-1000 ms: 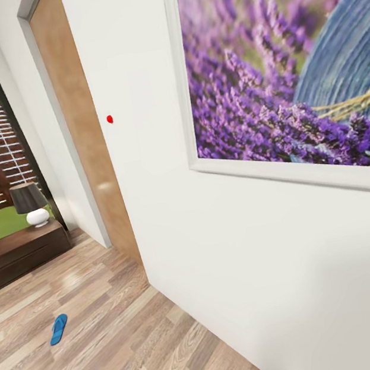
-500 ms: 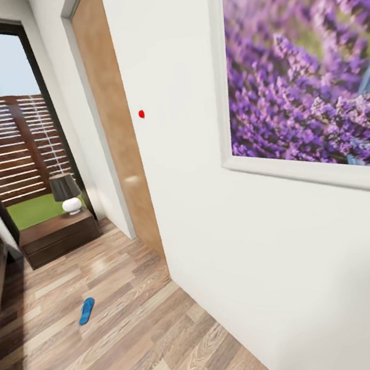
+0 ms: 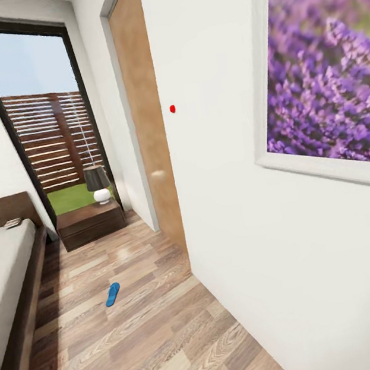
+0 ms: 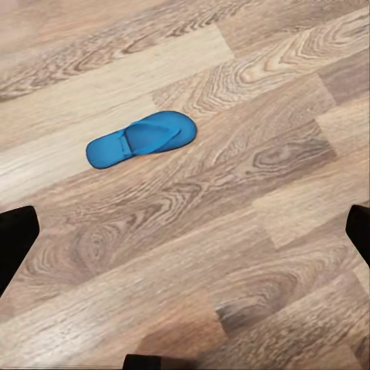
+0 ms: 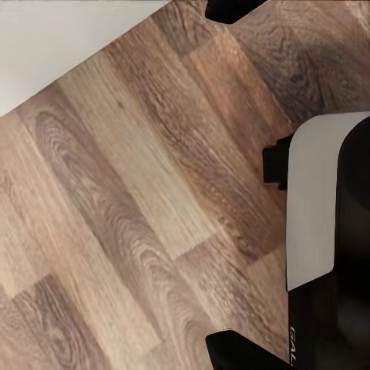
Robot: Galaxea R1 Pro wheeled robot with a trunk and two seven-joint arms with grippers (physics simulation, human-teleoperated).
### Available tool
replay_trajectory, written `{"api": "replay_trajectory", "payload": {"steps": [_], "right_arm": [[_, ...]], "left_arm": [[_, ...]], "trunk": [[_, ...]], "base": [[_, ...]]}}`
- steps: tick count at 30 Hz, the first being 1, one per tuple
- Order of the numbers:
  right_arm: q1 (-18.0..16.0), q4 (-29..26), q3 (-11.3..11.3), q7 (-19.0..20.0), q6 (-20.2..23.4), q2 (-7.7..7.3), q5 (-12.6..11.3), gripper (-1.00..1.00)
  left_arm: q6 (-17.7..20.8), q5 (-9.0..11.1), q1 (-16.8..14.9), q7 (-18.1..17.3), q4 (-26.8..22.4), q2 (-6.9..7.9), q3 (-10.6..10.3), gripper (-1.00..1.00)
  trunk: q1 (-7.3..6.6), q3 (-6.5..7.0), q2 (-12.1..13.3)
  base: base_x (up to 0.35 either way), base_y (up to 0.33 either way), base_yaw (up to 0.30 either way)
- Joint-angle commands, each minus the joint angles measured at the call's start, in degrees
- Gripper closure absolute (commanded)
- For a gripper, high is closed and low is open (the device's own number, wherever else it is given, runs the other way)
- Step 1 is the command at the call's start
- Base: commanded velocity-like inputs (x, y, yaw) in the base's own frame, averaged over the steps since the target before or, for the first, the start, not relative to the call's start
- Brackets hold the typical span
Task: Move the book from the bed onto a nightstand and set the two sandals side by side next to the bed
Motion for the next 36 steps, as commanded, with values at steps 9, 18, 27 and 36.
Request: {"api": "replay_trajectory", "payload": {"steps": [9,18,27,36], "right_arm": [[0.01,0.05,-0.16,0.02,-0.14,0.03,-0.04,-1.00],[0.01,0.06,-0.18,-0.02,-0.14,0.03,-0.04,-1.00],[0.01,0.06,-0.21,0.02,-0.14,0.03,-0.04,-1.00],[0.01,0.06,-0.16,0.00,-0.14,0.03,-0.04,-1.00]], "left_arm": [[-0.07,0.55,0.01,0.00,-0.06,-0.01,-0.03,-1.00],[-0.07,0.55,0.01,0.00,-0.06,-0.01,-0.03,-1.00],[-0.07,0.52,0.01,0.00,-0.06,-0.01,-0.03,-1.00],[-0.07,0.47,0.01,0.09,-0.06,-0.01,-0.03,-1.00]], "trunk": [[0.00,-0.04,-0.03],[0.00,-0.04,-0.03],[0.00,-0.04,-0.03],[0.00,-0.04,-0.03]], "base": [[0.000,0.000,0.293],[0.000,0.000,0.293],[0.018,0.000,0.252],[0.286,0.000,0.025]]}}
